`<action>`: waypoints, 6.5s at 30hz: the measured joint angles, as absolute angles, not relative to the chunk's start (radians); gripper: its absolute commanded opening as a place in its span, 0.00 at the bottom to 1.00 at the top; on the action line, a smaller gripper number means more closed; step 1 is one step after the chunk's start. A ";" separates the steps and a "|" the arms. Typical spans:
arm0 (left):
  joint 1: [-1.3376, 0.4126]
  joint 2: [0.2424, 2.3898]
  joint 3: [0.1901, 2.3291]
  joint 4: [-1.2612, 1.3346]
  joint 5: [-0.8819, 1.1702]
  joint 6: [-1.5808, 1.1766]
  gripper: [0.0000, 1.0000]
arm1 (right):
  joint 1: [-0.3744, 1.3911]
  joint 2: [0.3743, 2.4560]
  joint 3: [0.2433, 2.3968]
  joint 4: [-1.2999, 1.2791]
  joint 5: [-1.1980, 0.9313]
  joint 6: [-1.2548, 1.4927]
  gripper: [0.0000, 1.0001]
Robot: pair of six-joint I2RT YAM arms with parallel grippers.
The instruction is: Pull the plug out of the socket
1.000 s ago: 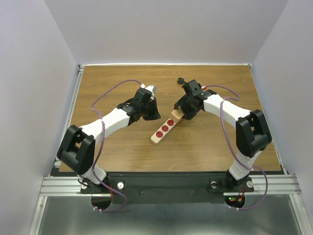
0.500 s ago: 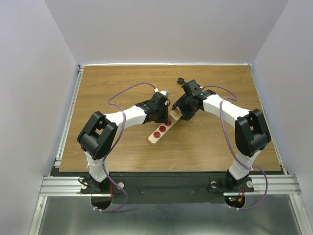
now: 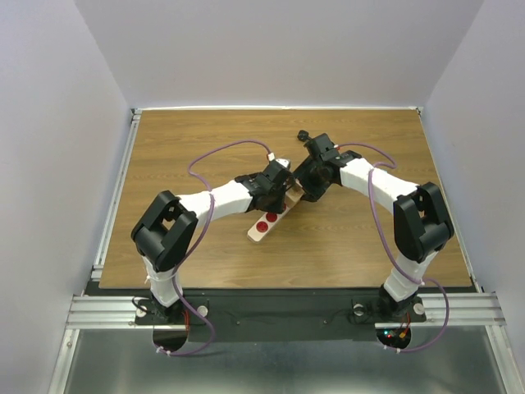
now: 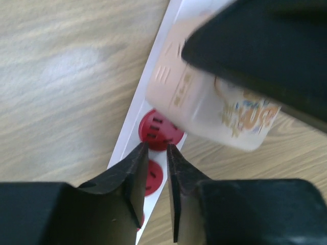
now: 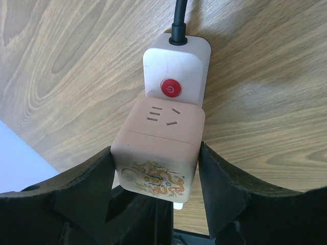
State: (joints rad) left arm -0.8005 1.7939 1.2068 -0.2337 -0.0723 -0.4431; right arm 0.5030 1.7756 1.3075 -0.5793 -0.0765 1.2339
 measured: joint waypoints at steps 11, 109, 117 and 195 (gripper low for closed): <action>-0.803 1.774 1.235 -0.316 -0.127 -0.313 0.36 | 0.506 1.789 1.314 -0.567 -0.124 1.227 0.54; -0.840 1.834 1.123 -0.120 -0.117 -0.272 0.00 | 0.426 1.954 1.583 -0.801 -0.309 1.186 0.01; -0.884 1.920 1.092 0.080 -0.085 -0.334 0.00 | 0.379 1.956 1.730 -0.707 -0.462 1.207 0.01; -0.690 1.786 1.009 -0.058 0.287 -0.383 0.00 | 0.376 2.362 1.819 -0.659 -0.710 0.558 0.00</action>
State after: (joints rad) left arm -0.6903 1.7859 1.0088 -0.0578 0.2874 -0.3832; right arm 0.3759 2.3619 1.8191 -0.6590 -0.7101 0.5575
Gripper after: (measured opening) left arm 0.025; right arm 0.012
